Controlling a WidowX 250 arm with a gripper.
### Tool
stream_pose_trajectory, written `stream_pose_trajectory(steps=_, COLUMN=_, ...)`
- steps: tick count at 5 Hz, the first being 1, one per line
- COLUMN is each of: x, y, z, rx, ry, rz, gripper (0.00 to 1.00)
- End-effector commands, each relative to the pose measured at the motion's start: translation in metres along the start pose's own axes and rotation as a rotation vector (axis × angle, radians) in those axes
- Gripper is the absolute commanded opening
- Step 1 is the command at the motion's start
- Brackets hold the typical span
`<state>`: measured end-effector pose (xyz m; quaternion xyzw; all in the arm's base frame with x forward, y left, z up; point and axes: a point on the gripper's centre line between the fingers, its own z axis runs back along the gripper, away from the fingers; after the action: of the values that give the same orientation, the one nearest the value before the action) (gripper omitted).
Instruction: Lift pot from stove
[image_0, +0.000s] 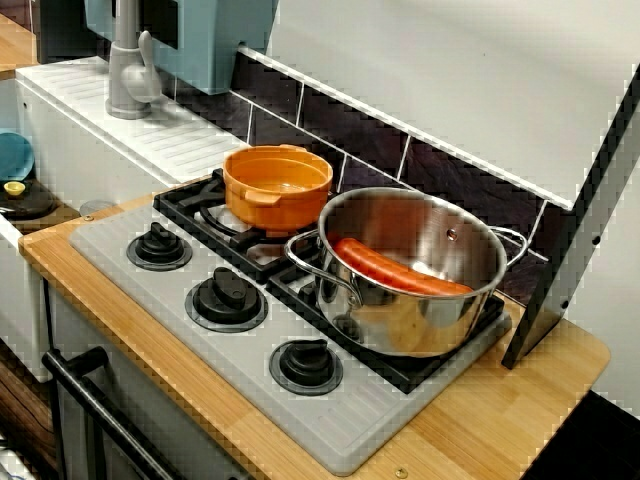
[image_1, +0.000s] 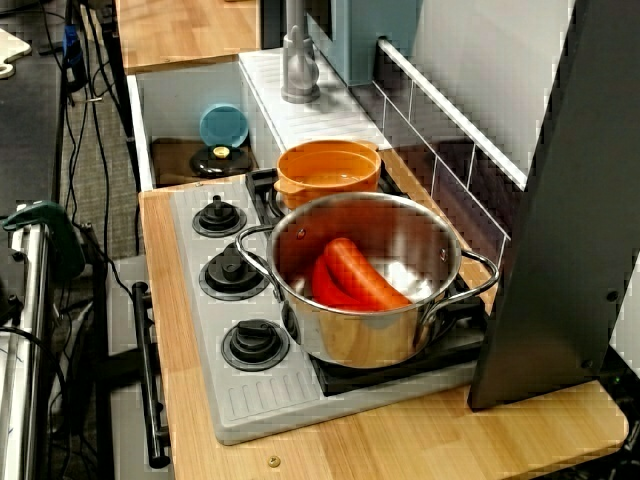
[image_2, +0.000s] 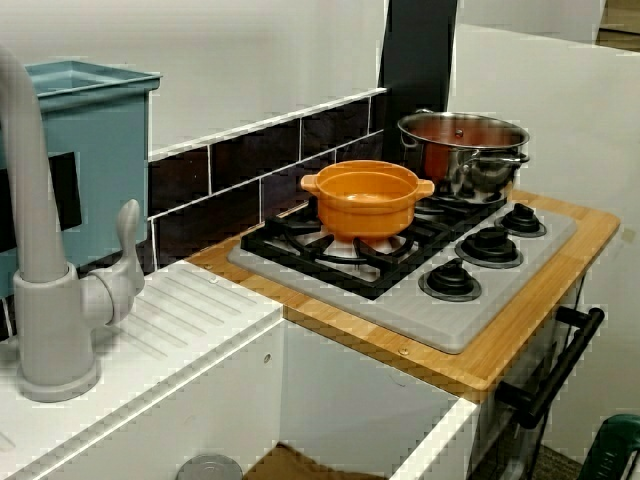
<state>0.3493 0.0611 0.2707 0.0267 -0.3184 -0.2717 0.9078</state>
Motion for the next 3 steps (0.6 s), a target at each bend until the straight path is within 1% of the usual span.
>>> stream_pose_trajectory(steps=1, x=-0.003, y=0.010, z=0.003, rx=-0.173, ry=0.051, rz=-0.434, gripper=1.00)
stream_pose_trajectory(steps=2, x=-0.010, y=0.014, z=-0.014, rx=-0.280, ry=0.072, rz=-0.596, gripper=1.00)
stream_pose_trajectory(steps=3, x=-0.018, y=0.021, z=-0.018, rx=-0.252, ry=0.044, rz=-0.606, gripper=1.00)
